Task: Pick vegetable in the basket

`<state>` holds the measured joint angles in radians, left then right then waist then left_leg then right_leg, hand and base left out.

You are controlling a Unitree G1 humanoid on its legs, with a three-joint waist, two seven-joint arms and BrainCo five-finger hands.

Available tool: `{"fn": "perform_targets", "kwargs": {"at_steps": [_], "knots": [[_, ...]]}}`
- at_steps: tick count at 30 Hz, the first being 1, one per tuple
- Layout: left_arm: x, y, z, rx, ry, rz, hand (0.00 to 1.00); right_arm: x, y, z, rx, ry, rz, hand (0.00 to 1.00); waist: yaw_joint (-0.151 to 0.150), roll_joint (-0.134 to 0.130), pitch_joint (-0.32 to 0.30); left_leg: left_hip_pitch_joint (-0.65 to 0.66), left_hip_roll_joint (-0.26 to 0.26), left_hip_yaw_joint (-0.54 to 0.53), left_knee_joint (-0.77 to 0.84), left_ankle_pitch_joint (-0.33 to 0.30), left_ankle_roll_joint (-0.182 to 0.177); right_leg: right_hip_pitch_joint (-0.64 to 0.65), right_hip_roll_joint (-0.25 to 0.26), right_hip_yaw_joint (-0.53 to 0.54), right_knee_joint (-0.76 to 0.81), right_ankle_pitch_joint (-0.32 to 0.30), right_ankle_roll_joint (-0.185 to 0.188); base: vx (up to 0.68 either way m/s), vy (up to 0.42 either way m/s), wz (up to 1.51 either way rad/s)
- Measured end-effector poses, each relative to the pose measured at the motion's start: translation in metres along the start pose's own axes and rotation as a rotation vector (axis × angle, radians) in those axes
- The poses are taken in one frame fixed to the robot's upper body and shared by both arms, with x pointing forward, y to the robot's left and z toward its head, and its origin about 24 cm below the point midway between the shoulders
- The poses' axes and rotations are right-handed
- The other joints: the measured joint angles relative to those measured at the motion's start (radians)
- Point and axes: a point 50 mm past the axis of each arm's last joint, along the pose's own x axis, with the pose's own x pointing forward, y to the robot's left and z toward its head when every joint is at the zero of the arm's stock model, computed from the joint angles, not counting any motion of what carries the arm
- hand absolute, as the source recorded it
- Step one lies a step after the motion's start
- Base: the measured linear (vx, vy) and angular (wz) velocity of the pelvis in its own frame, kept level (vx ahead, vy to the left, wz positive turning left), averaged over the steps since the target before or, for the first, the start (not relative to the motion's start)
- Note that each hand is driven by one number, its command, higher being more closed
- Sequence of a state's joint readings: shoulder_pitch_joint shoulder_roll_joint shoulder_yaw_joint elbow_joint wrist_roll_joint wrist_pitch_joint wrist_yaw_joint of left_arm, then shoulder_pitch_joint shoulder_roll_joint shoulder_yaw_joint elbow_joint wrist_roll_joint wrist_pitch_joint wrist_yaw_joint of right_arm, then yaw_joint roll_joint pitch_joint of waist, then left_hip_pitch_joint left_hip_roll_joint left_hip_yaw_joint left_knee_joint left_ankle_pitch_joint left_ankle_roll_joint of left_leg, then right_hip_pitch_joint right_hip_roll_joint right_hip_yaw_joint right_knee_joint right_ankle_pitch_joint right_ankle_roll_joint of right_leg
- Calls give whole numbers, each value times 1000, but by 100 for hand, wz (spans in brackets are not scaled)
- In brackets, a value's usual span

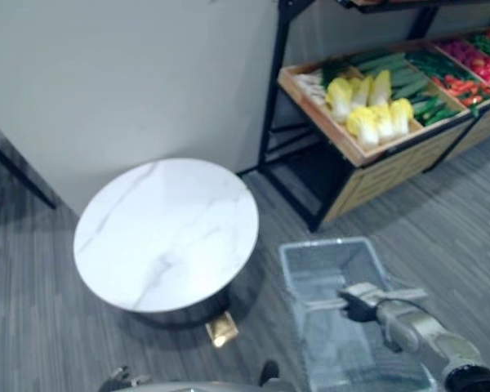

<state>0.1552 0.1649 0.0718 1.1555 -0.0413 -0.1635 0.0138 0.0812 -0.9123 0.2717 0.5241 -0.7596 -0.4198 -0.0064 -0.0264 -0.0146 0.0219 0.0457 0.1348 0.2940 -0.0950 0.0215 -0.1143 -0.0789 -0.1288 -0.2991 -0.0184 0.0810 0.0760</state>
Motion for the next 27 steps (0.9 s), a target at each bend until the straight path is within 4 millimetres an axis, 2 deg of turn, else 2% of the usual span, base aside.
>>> {"fn": "perform_targets", "kwargs": {"at_steps": [3, 5, 7, 8, 9, 10, 11, 12, 13, 14, 15, 16, 17, 18, 19, 20, 21, 22, 24, 25, 26, 27], "knots": [[0, -5, 0, 35, -1, -21, 0, -10, 8, -18, 2, 101, 16, 100, -5, 3, 1, 13, -10, 6, 0, -5, 6, -9, -15, 11, 41, -11, 12, 2, 34, -7], [0, -9, 1, 75, -5, -41, 0, -13, 3, -27, -12, 160, -28, 100, -20, 1, 3, 4, -29, 39, -6, -16, 14, -72, -38, 66, 110, -21, 23, -57, 59, -42], [0, -7, -1, 104, 5, -43, 0, -12, 0, -28, -17, 179, -48, 100, -28, -7, 6, 1, -43, 91, -6, -24, 25, -114, -44, 124, 122, -10, 41, -75, 59, -73], [0, -5, -3, 110, 14, -41, 0, -11, -1, -27, -15, 177, -53, 100, -28, -16, 7, 6, -56, 129, -1, -25, 31, -129, -46, 152, 110, -17, 58, -44, 110, -91], [-1, -3, -6, 118, 21, -37, 0, -7, -1, -22, -4, 170, -65, 100, -27, -21, 10, 8, -62, 192, 22, -15, 56, -132, -50, 149, 71, -51, 66, -69, 92, -124], [-2, -6, -6, 123, 21, -47, 0, 0, -7, -19, -14, 160, -84, 100, -23, 19, 27, 5, -12, 258, 28, -21, 69, -131, -55, 21, 100, -111, -9, -77, 102, -137], [-1, -6, -6, 119, 21, -46, 0, 9, -15, -12, -18, 133, -112, 100, -25, 28, 42, 10, 10, 303, 46, -28, 72, -162, -90, -88, 239, -130, -98, -75, 35, -134], [-1, -1, -5, 121, 20, -34, 0, 16, -22, -6, -26, 106, -133, 100, -27, 13, 53, 9, 25, 335, 82, -48, 71, -180, -138, -173, 393, -159, -141, -28, 34, -102], [-1, 2, -4, 123, 18, -28, 0, 18, -25, -4, -30, 94, -142, 100, -26, -3, 63, 10, 31, 357, 110, -65, 71, -173, -175, -224, 475, -176, -166, 2, -65, -104], [0, 8, 0, 128, 3, -13, 0, 21, -30, -2, -35, 82, -163, 100, -18, -40, 62, 9, 38, 400, 172, -97, 64, -136, -230, -292, 533, -187, -188, -16, -140, -133], [1, 14, 4, 130, -4, 0, 0, 27, -46, 2, -41, 68, -218, 100, -4, -74, 73, 4, 56, 456, 247, -138, 39, -123, -183, -312, 452, -197, -174, -46, -158, -154], [1, 13, 4, 123, -2, -1, 0, 31, -55, 6, -43, 56, -249, 100, 1, -65, 68, -2, 73, 471, 260, -144, 35, -109, -138, -289, 374, -177, -161, -80, -133, -195], [1, 5, 1, 107, 18, -24, 0, 37, -71, 13, -58, 31, -305, 100, 19, -19, 63, 8, 131, 533, 231, -131, 39, -90, -49, -243, 239, -120, -170, -102, -85, -164], [3, -1, 8, 104, -5, -42, 0, 35, -78, 15, -90, 17, -325, 100, -1, -17, 65, 13, 142, 577, 228, -117, 36, -108, -91, -264, 362, -189, -183, -80, -84, -131], [4, -2, 11, 111, -14, -48, 0, 34, -77, 15, -91, 19, -326, 100, -11, -25, 64, 15, 137, 587, 228, -109, 27, -103, -125, -272, 388, -210, -136, -47, -133, -82], [5, 6, 15, 132, -21, -34, 0, 34, -74, 17, -85, 14, -322, 100, -17, -48, 63, 28, 133, 618, 229, -98, 10, -81, -155, -266, 356, -227, -21, -35, -208, -72], [6, 4, 17, 126, -21, -35, 0, 33, -71, 17, -95, 17, -312, 100, -25, -33, 65, 30, 159, 636, 226, -77, 0, -79, -108, -259, 313, -209, -19, -29, -223, -68], [6, 1, 17, 122, -22, -41, 0, 31, -67, 16, -101, 22, -302, 100, -31, -19, 62, 29, 173, 642, 224, -68, -5, -72, -81, -258, 281, -201, -22, -18, -213, -67], [7, -3, 19, 112, -28, -46, 0, 27, -58, 18, -105, 23, -277, 100, -24, 3, 60, 28, 265, 672, 327, -61, -6, -63, 3, -209, 212, -181, -45, 20, -194, -80], [7, -2, 19, 109, -28, -44, 0, 26, -57, 19, -106, 17, -278, 100, -27, 6, 62, 27, 292, 677, 375, -59, -4, -55, 16, -200, 204, -181, -51, 47, -199, -75], [6, -1, 17, 97, -25, -38, 0, 25, -57, 23, -110, 2, -283, 100, -30, 11, 65, 27, 350, 676, 477, -38, 15, -35, 37, -179, 195, -182, -64, 75, -190, -64], [6, -1, 16, 89, -23, -34, 0, 23, -57, 25, -116, -11, -288, 100, -39, 11, 66, 25, 392, 645, 576, 5, 62, -10, 46, -150, 190, -186, -70, 101, -207, -78]]}}
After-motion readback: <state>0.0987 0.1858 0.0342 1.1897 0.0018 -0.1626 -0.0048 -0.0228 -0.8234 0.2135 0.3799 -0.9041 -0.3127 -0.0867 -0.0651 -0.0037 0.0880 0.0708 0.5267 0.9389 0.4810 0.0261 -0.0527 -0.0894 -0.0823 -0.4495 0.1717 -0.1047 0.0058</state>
